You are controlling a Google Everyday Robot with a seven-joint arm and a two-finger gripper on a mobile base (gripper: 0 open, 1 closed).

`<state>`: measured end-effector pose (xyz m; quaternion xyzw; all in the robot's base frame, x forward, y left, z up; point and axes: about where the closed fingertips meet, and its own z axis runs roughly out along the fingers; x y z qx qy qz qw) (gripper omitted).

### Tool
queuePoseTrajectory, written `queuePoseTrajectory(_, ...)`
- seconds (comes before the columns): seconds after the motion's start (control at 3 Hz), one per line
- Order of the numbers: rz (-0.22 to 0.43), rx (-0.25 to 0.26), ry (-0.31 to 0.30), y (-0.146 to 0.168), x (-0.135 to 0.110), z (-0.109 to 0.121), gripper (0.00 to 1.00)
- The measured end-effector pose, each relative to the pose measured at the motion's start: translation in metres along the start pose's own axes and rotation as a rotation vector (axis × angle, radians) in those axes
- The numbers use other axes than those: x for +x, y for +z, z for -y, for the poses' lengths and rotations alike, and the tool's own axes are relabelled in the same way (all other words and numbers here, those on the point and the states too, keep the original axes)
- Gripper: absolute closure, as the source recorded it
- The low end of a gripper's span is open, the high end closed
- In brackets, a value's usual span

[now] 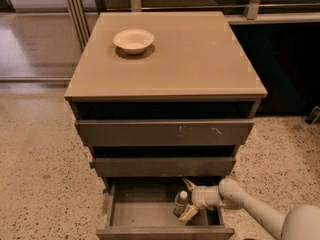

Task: Place blue plastic bottle into bottom drawer

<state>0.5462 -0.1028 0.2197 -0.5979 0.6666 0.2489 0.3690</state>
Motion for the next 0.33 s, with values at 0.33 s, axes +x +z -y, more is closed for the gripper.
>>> queuePoseTrajectory(0.33,0.0,0.0,0.0,0.0,0.0,0.0,0.0)
